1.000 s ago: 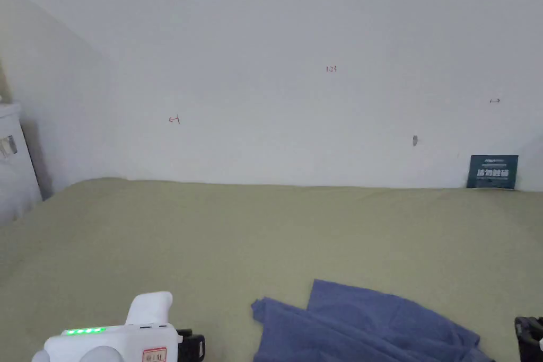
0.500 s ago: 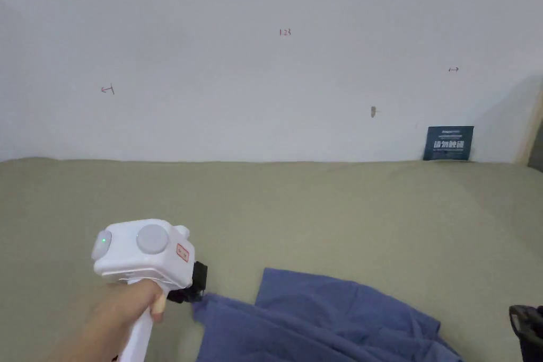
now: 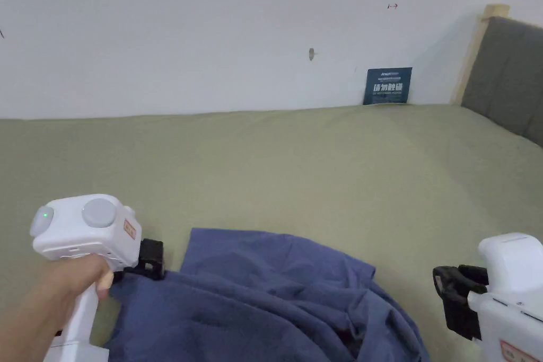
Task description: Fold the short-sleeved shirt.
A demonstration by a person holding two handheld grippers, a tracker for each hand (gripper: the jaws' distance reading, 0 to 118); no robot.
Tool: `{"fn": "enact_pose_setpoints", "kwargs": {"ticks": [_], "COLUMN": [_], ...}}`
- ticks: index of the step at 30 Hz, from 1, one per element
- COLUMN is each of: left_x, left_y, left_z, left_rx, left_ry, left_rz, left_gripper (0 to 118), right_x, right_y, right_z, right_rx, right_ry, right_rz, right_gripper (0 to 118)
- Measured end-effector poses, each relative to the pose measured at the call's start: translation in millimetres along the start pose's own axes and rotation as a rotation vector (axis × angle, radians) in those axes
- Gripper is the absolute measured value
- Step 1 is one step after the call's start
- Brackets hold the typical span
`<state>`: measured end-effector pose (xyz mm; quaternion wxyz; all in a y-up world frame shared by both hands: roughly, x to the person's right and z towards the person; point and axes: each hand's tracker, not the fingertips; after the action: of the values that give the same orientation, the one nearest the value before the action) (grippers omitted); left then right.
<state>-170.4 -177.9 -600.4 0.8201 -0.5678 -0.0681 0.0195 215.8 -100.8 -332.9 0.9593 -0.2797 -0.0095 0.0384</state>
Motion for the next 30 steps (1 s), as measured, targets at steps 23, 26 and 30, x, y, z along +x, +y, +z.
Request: {"fn": "enact_pose_setpoints", "kwargs": {"ticks": [23,26,30], "left_x": [-35,-41,-50], "left_y": [-26,-27,-19], "left_z": [58,82,118], "left_rx": [0.143,0.200,0.247], "left_ry": [-0.168,-0.202,-0.162], "left_rz": [-0.046,-0.025,-0.033], "left_gripper": [5,5,5], "right_x": [-6,-7,-8], "right_y": [-22,-5,32], "right_z": [-43,-30,-24], "right_rx": [-0.203,-0.147,-0.101], "right_ry": [0.240,0.216,0.215], "right_rz": [-0.120,-0.092,-0.088], "right_gripper": [5,5,5]}}
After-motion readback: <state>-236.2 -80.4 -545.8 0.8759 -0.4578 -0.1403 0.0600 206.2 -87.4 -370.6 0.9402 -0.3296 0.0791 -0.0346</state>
